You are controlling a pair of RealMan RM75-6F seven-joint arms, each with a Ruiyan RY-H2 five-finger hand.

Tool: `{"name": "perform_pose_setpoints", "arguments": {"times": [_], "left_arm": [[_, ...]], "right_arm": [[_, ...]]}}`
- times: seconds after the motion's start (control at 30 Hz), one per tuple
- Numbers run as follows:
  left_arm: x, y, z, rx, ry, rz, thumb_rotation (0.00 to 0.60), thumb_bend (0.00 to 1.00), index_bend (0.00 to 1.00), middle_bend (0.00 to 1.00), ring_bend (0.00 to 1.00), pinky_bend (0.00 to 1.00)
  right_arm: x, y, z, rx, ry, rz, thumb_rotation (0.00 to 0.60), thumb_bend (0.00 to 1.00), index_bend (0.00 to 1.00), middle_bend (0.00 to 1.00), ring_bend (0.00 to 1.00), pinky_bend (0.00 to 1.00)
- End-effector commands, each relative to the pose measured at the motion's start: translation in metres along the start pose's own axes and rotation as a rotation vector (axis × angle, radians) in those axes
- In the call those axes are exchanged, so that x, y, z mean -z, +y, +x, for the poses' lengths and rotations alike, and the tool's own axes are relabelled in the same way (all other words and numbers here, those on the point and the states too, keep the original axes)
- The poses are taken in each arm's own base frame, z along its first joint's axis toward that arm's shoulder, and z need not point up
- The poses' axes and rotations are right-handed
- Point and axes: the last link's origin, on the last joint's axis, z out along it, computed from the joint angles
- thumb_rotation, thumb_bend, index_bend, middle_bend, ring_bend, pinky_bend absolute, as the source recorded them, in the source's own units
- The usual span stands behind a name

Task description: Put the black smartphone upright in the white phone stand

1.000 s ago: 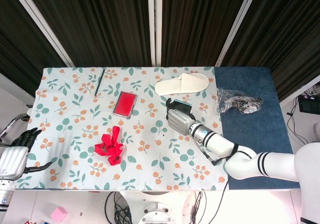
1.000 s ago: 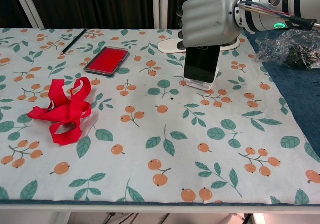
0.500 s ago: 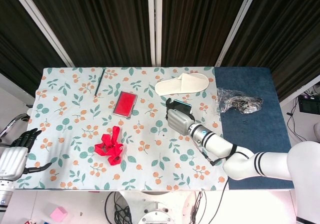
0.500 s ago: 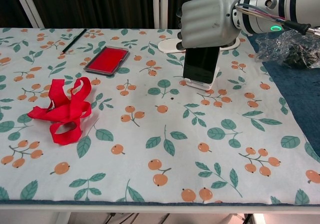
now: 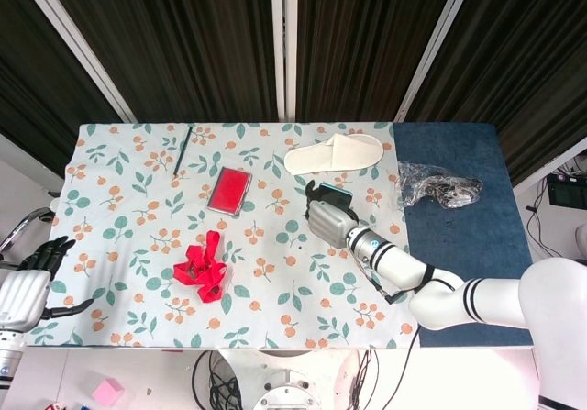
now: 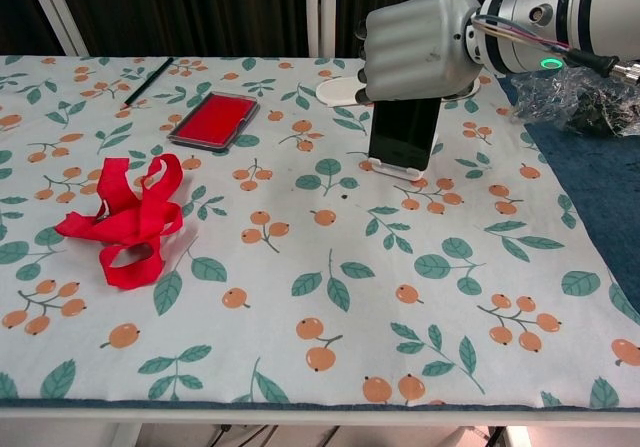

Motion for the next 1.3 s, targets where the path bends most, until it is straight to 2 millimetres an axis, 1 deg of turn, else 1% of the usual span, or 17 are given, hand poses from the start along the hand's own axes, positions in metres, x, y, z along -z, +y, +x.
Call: {"name": "perform_pose_setpoints", "arguments": {"times": [0.03,0.2,0.33,0.43,0.53,0.63,0.73,1.0,1.13,1.23,1.3], "left_arm": [[0.000,0.000,0.000,-0.002,-0.001,0.002,0.422,0.02,0.10,0.07,0.07,0.22],[0.001,-0.001,-0.001,0.001,-0.002,0.002,0.425,0.02,0.10,0.07,0.07,0.22],[0.001,-0.001,-0.001,0.002,-0.002,0.003,0.423,0.02,0.10,0.07,0.07,0.22],[0.001,-0.001,-0.001,0.003,-0.002,0.003,0.426,0.02,0.10,0.07,0.07,0.22],[0.002,-0.001,-0.001,0.004,-0.003,0.004,0.422,0.02,0.10,0.07,0.07,0.22],[0.003,-0.002,-0.001,0.004,-0.002,0.007,0.422,0.02,0.10,0.07,0.07,0.22],[0.003,-0.003,0.000,0.007,-0.001,0.008,0.425,0.02,0.10,0.07,0.07,0.22],[0.004,-0.003,-0.001,0.009,-0.003,0.010,0.421,0.02,0.10,0.07,0.07,0.22],[0.004,-0.003,-0.001,0.010,-0.004,0.010,0.423,0.02,0.10,0.07,0.07,0.22],[0.004,-0.003,-0.001,0.011,-0.004,0.010,0.421,0.02,0.10,0.07,0.07,0.22],[0.004,-0.003,-0.001,0.010,-0.002,0.010,0.423,0.02,0.10,0.07,0.07,0.22]], "right_arm": [[0.000,0.000,0.000,-0.003,0.000,-0.001,0.600,0.27,0.57,0.31,0.32,0.19],[-0.001,-0.001,-0.002,-0.007,-0.006,0.000,0.600,0.27,0.56,0.30,0.31,0.19],[0.000,-0.001,-0.003,-0.010,-0.010,-0.002,0.600,0.25,0.50,0.28,0.25,0.19],[0.000,-0.001,-0.004,-0.007,-0.016,-0.004,0.600,0.24,0.42,0.25,0.20,0.19],[0.000,-0.001,-0.004,-0.002,-0.019,-0.003,0.600,0.23,0.31,0.20,0.14,0.18],[0.000,-0.002,-0.004,0.003,-0.022,0.001,0.600,0.21,0.20,0.14,0.05,0.14],[0.001,-0.002,-0.006,0.019,-0.027,-0.002,0.600,0.19,0.14,0.10,0.00,0.09],[0.003,-0.001,-0.007,0.037,-0.038,-0.014,0.600,0.17,0.01,0.03,0.00,0.01],[0.005,0.000,-0.008,0.039,-0.039,-0.021,0.600,0.13,0.00,0.00,0.00,0.00],[0.008,0.002,-0.007,0.034,-0.027,-0.032,0.600,0.09,0.00,0.00,0.00,0.00],[0.012,0.005,-0.005,0.024,-0.014,-0.043,0.600,0.08,0.00,0.00,0.00,0.00]]}}
